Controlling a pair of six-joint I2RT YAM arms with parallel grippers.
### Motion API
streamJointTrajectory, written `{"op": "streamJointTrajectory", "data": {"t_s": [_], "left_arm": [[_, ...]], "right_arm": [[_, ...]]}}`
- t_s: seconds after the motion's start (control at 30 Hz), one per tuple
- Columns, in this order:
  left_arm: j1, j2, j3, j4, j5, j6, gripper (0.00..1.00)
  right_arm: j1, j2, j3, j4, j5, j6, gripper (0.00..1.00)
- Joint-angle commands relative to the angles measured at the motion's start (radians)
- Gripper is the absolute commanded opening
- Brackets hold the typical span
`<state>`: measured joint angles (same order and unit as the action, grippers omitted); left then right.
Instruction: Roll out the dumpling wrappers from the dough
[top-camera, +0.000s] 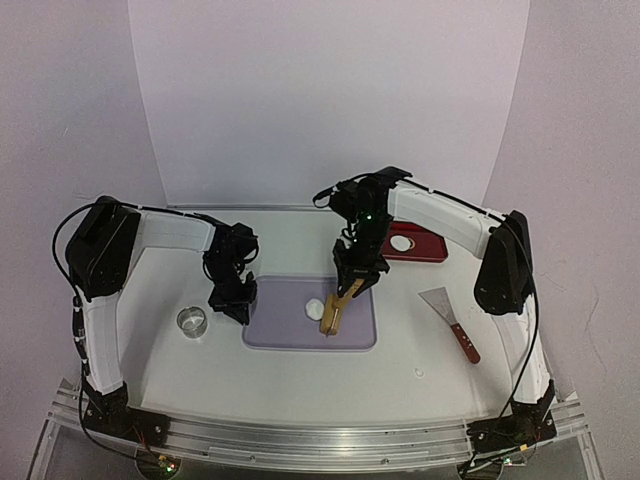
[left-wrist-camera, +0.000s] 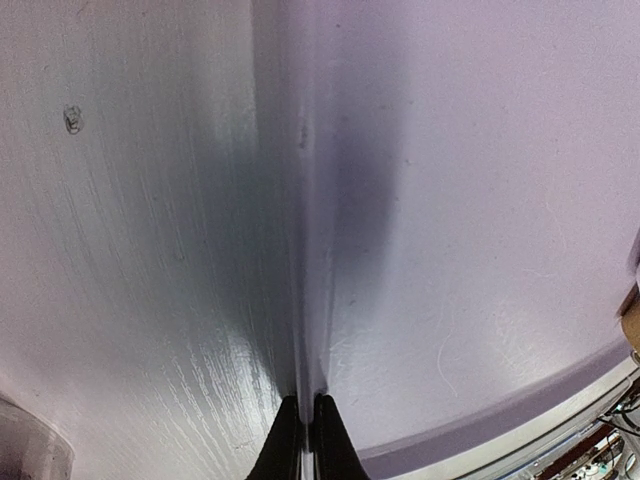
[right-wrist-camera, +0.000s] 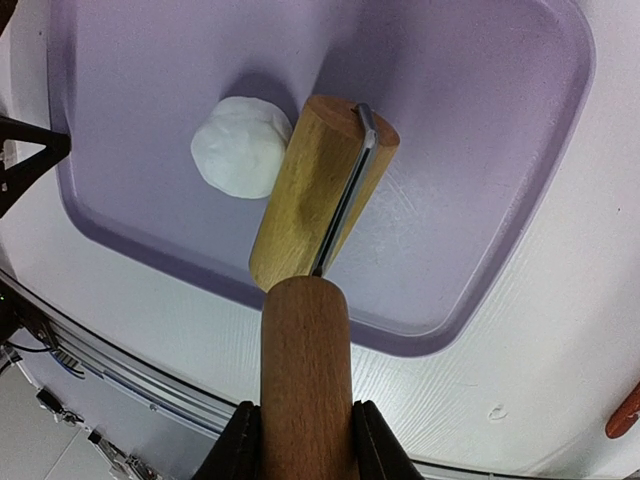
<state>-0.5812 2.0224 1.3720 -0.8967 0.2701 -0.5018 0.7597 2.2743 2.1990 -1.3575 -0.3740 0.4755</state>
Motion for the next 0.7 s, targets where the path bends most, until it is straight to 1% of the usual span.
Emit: {"op": "streamJointTrajectory", "data": {"t_s": [0.0,0.1,0.27,0.53,0.67], "left_arm": [[-0.006,0.012,-0.036,-0.01,-0.047,0.035,0.0],[-0.006,0.016,-0.033,-0.009,-0.048,0.031,0.0],[-0.007,0.027,-0.018,-0.019,-0.05,0.036,0.0],[-0.006,0.04,-0.001,-0.028,-0.055,0.038,0.0],[-0.006,0.04,-0.002,-0.028,-0.057,0.037,0.0]], "right_arm": [[0.003,-0.033,0.017,-0.216,0.096,-0.002,0.0],[0.002,-0.071,0.043,-0.239,0.072,-0.003,0.0],[0.002,-0.088,0.098,-0.259,-0.009,-0.011,0.0],[0.003,-0.061,0.204,-0.253,-0.148,-0.009,0.0],[0.003,-0.053,0.21,-0.251,-0.168,-0.014,0.0]]}}
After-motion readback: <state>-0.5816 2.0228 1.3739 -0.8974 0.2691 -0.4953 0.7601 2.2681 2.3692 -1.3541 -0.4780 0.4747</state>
